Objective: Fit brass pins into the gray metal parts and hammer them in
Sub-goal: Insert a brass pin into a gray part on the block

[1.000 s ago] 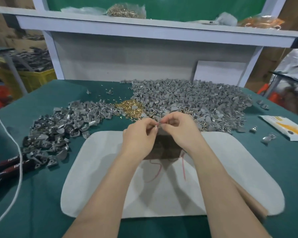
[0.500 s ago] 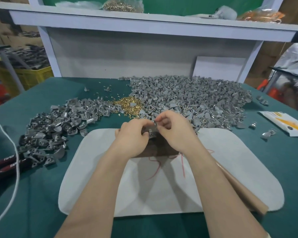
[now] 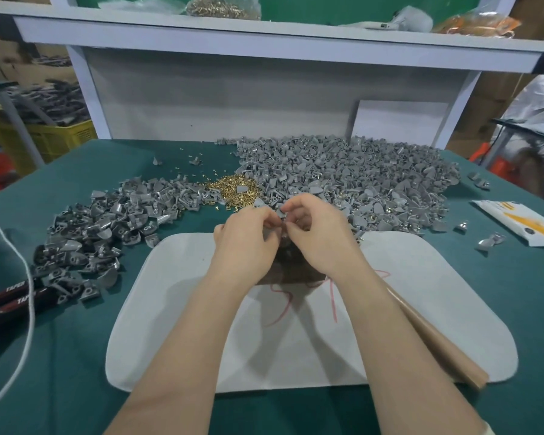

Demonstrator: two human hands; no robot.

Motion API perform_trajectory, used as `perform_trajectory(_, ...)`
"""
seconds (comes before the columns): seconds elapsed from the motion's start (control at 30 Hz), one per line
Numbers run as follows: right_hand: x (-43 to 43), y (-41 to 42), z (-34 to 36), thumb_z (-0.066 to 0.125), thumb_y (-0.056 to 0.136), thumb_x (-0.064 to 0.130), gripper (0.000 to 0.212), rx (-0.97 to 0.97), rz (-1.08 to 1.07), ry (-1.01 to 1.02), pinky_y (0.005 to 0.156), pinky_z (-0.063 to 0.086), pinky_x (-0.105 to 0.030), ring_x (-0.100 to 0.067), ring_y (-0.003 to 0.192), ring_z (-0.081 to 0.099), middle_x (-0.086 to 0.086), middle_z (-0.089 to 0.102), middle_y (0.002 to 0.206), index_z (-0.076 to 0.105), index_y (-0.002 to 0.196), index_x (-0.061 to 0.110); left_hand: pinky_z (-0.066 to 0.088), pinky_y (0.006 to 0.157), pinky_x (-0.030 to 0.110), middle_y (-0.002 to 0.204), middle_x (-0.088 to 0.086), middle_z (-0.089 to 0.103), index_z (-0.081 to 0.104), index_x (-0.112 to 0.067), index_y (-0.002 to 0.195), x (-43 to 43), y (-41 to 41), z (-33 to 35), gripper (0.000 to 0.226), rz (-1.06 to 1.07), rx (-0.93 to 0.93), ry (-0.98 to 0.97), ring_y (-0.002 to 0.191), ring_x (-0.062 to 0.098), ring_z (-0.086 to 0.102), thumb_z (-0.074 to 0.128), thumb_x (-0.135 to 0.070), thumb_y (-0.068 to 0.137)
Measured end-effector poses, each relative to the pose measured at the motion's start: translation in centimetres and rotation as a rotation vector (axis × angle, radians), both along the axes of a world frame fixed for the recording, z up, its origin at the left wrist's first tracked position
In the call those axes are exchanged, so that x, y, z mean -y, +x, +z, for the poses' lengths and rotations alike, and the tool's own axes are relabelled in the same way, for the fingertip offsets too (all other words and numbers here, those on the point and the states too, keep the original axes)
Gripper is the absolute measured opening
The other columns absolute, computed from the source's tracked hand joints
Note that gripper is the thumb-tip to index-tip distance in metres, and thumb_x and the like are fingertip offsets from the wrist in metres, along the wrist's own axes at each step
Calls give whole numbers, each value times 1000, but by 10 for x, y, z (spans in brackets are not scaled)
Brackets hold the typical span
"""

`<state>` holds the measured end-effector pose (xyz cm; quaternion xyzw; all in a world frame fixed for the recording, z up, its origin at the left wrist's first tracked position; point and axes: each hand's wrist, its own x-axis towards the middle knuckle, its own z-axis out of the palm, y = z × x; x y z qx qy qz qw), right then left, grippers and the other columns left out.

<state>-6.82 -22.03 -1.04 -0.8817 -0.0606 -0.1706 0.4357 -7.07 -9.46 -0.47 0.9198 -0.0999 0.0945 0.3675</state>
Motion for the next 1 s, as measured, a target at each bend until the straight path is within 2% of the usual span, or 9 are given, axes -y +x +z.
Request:
perform_trajectory(0.13,0,-1,2,59,84,4,23,-37,9,79,80,53,-33,-11,76,62,8,63,78,59,90,26,41,97,43,97,-9,65,64,-27,87,0,-1,1,12,17,52,-8,102,18,59,55,-19,91)
perform_trajectory(0.23,1,0,5,62,85,5,17,-84,17,191,84,54,-43,-18,80,66,1,67,80,61,89,22,42,96,43,94,-7,64,57,-28,83,0,-1,1,12,10,67,-33,100,19,58,55,-19,91)
perform_trajectory(0.37,1,1,7,67,85,13,14,-126,4,249,85,52,-51,-25,82,66,-8,70,81,64,75,22,43,94,45,91,-9,57,55,-29,81,1,0,1,15,7,109,-83,98,20,57,56,-18,91)
perform_trajectory(0.5,3,1,6,65,86,15,20,-92,-25,163,80,53,-41,-20,77,63,-1,67,75,61,70,25,43,94,45,96,-10,57,56,-29,84,-1,1,2,11,-19,107,-98,99,18,57,59,-20,90)
perform_trajectory(0.57,5,1,5,64,87,16,18,-48,-55,40,79,51,-34,-17,77,61,4,65,75,59,72,25,43,96,44,103,-9,58,59,-29,93,-6,3,0,8,-24,65,-84,102,18,56,63,-24,88)
perform_trajectory(0.63,6,0,4,61,88,15,14,-37,-63,-78,80,50,-32,-16,80,61,6,63,77,59,77,23,43,97,43,111,-6,58,62,-29,101,-11,5,-2,16,-33,-25,-32,106,20,57,66,-28,86)
perform_trajectory(0.77,5,-3,3,58,89,14,8,-65,-29,-211,81,49,-34,-18,83,60,1,66,83,63,85,18,44,95,41,103,-5,54,58,-32,88,-9,4,-4,12,-34,-101,47,108,23,56,68,-31,83)
perform_trajectory(0.9,2,-4,4,57,90,13,8,-77,-21,-308,82,48,-34,-21,86,59,-3,66,88,65,91,16,44,94,43,110,1,57,63,-26,91,-5,4,-7,5,-15,-77,90,109,26,55,64,-26,86)
perform_trajectory(1.0,1,-4,5,57,89,14,10,-68,-9,-373,84,47,-35,-21,91,57,-3,64,93,65,93,16,44,94,44,106,0,60,60,-28,85,-5,5,-6,6,-20,-76,81,108,27,56,64,-24,87)
